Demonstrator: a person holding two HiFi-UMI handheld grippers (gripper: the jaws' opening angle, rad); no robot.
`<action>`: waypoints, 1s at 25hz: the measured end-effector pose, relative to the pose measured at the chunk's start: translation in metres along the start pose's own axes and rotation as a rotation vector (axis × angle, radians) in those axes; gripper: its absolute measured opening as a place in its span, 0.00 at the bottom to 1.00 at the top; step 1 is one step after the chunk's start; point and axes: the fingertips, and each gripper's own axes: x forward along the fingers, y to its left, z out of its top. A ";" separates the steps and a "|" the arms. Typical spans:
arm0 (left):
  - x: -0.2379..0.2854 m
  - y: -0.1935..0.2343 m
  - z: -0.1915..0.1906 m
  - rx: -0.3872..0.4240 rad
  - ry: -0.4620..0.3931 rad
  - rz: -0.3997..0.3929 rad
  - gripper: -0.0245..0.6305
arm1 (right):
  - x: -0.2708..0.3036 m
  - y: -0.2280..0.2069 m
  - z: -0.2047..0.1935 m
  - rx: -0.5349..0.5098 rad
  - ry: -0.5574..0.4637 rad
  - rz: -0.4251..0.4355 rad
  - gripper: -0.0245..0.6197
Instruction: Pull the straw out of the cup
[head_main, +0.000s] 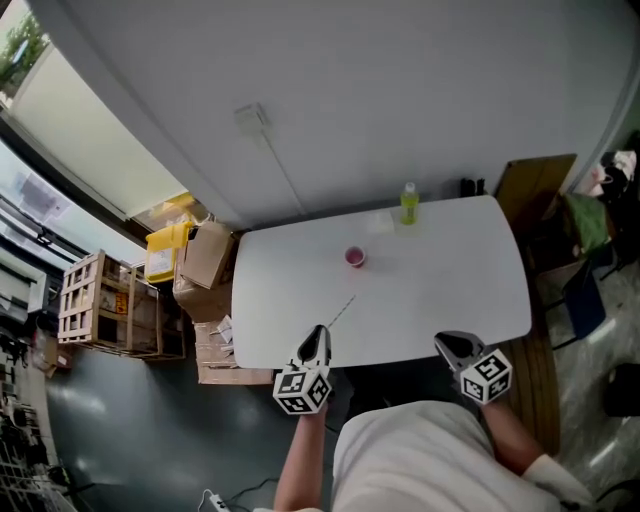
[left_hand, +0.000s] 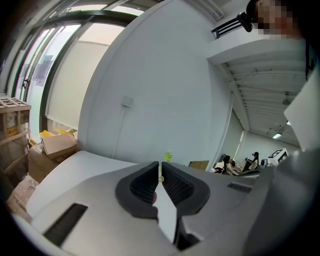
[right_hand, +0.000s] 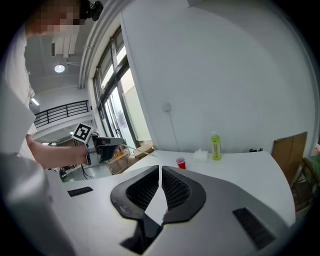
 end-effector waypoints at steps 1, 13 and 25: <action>-0.007 0.000 -0.002 -0.005 0.001 -0.001 0.07 | -0.001 0.003 0.000 -0.001 -0.003 0.001 0.10; -0.073 0.017 -0.003 -0.029 0.003 -0.035 0.07 | 0.009 0.043 0.000 0.002 -0.034 -0.029 0.10; -0.105 0.038 0.002 -0.018 0.002 -0.101 0.07 | 0.020 0.073 0.008 0.002 -0.074 -0.093 0.10</action>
